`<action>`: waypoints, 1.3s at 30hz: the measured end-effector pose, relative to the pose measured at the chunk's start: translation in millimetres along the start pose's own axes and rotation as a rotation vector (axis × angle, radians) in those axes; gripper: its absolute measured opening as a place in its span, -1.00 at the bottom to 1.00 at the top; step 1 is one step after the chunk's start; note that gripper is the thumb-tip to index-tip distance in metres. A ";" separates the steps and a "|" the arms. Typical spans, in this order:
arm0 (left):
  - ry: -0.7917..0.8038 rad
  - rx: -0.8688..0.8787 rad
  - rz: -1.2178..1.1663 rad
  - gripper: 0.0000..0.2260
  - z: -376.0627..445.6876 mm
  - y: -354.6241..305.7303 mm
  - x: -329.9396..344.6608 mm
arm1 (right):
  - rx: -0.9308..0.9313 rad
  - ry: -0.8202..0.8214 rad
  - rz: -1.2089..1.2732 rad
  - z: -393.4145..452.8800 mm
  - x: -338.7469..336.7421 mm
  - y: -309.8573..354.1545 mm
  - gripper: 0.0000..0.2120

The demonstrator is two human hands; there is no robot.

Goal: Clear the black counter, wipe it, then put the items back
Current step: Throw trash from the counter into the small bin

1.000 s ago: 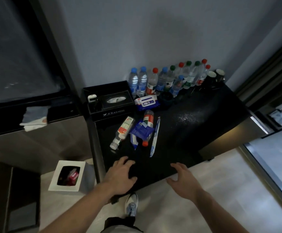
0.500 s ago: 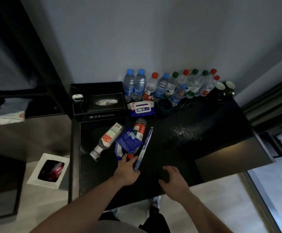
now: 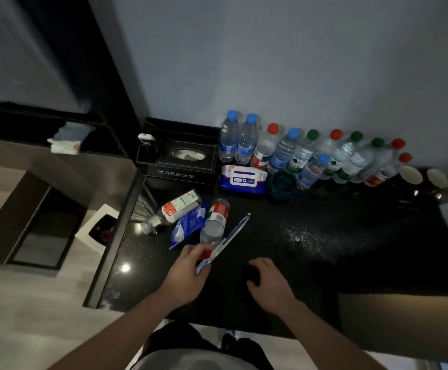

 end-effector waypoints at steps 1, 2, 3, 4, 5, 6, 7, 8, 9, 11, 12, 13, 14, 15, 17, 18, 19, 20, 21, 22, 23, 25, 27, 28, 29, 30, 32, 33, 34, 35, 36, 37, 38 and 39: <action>-0.050 0.003 -0.019 -0.61 -7.0 -8.4 -5.2 | -0.037 0.004 -0.027 6.5 -3.4 3.1 -0.42; -0.102 0.007 -0.032 -0.62 -13.9 -16.5 -10.3 | -0.076 0.004 -0.058 13.8 -5.6 7.3 -0.41; -0.154 0.006 -0.047 -0.63 -21.0 -23.1 -15.1 | -0.113 0.005 -0.090 20.3 -7.2 12.6 -0.40; -0.206 0.002 -0.064 -0.64 -29.1 -29.6 -19.9 | -0.147 0.008 -0.125 26.8 -7.2 18.7 -0.37; -0.256 -0.001 -0.070 -0.65 -37.1 -35.0 -24.0 | -0.180 0.012 -0.164 33.2 -6.4 25.7 -0.35; -0.300 -0.004 -0.063 -0.66 -45.2 -40.2 -27.6 | -0.215 0.014 -0.206 39.0 -4.6 33.2 -0.31; -0.335 -0.012 -0.047 -0.67 -52.9 -44.8 -30.5 | -0.251 0.016 -0.251 44.2 -1.9 40.9 -0.28; -0.362 -0.023 -0.036 -0.69 -60.3 -49.0 -33.1 | -0.291 0.013 -0.295 49.2 1.0 49.0 -0.24; -0.385 -0.035 -0.039 -0.70 -67.6 -53.0 -34.6 | -0.323 0.011 -0.339 53.3 4.5 56.1 -0.20; -0.433 -0.058 -0.052 -0.70 -80.6 -60.0 -36.9 | -0.370 -0.002 -0.406 59.9 10.6 68.3 -0.15; -0.453 -0.068 -0.052 -0.71 -85.4 -62.1 -37.8 | -0.378 -0.003 -0.430 62.9 13.1 71.2 -0.14; -0.467 -0.078 -0.046 -0.71 -89.9 -61.9 -38.2 | -0.378 0.004 -0.442 65.1 15.6 72.4 -0.15; -0.471 -0.088 -0.047 -0.72 -93.8 -62.4 -38.3 | -0.374 0.009 -0.439 67.0 18.5 70.7 -0.18; -0.469 -0.097 -0.046 -0.73 -96.5 -62.7 -38.8 | -0.366 0.006 -0.430 68.3 20.4 66.9 -0.21; -0.481 -0.103 -0.039 -0.75 -100.6 -61.7 -41.5 | -0.364 -0.029 -0.424 67.9 22.8 56.7 -0.35; -0.488 -0.100 -0.035 -0.76 -103.0 -61.7 -43.0 | -0.363 -0.052 -0.434 66.6 23.1 51.1 -0.46; -0.494 -0.097 -0.030 -0.76 -105.7 -62.3 -44.4 | -0.356 -0.070 -0.453 64.1 22.5 45.3 -0.58; -0.499 -0.092 -0.028 -0.76 -108.8 -63.1 -45.8 | -0.348 -0.081 -0.475 60.8 21.7 40.2 -0.67; -0.501 -0.088 -0.023 -0.76 -112.8 -63.1 -47.2 | -0.336 -0.087 -0.493 56.9 21.0 35.6 -0.73; -0.503 -0.081 -0.019 -0.77 -117.3 -62.7 -48.4 | -0.324 -0.092 -0.489 53.1 20.5 31.7 -0.76; -0.508 -0.072 -0.018 -0.77 -122.5 -61.8 -49.9 | -0.315 -0.099 -0.467 48.5 19.9 29.6 -0.79; -0.525 -0.056 -0.037 -0.78 -136.5 -57.2 -54.5 | -0.300 -0.130 -0.390 35.8 18.9 29.6 -0.82; -0.547 -0.055 -0.067 -0.78 -155.7 -48.3 -61.1 | -0.261 -0.170 -0.287 19.6 19.4 35.4 -0.85; -0.557 -0.055 -0.077 -0.79 -167.0 -43.0 -65.2 | -0.251 -0.189 -0.248 10.0 21.7 40.2 -0.89; -0.571 -0.053 -0.080 -0.79 -179.5 -37.1 -70.2 | -0.246 -0.199 -0.212 -0.3 26.0 46.3 -0.91; -0.589 -0.053 -0.082 -0.79 -192.9 -30.2 -76.4 | -0.245 -0.199 -0.174 -11.5 31.6 53.8 -0.92; -0.626 -0.066 -0.085 -0.79 -223.1 -14.3 -91.8 | -0.226 -0.183 -0.072 -36.5 46.7 71.2 -0.94; -0.641 -0.073 -0.085 -0.80 -240.0 -5.5 -100.3 | -0.205 -0.164 0.006 -49.4 56.3 80.6 -0.93; -0.653 -0.077 -0.088 -0.80 -258.3 3.9 -108.5 | -0.183 -0.147 0.087 -63.1 67.5 90.0 -0.91; -0.663 -0.084 -0.095 -0.80 -277.9 13.6 -116.0 | -0.165 -0.137 0.158 -76.5 80.5 99.2 -0.89; -0.671 -0.095 -0.104 -0.81 -297.6 23.6 -122.6 | -0.150 -0.132 0.217 -90.4 94.2 108.6 -0.89; -0.679 -0.110 -0.113 -0.81 -316.7 34.1 -128.0 | -0.141 -0.121 0.277 -102.5 108.4 117.9 -0.90; -0.686 -0.130 -0.119 -0.81 -335.0 45.0 -132.5 | -0.136 -0.104 0.329 -114.1 122.5 127.7 -0.92; -0.691 -0.153 -0.121 -0.81 -352.6 56.1 -136.9 | -0.139 -0.080 0.378 -125.1 135.8 139.3 -0.93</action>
Point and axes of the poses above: each hand's wrist, its own z-axis towards the middle knuckle, its own x-axis out of the palm, y = z × x, the point moved 4 cm from there along z, towards the middle knuckle, and after that the axes turned 15 degrees about x, right-handed, at the moved point
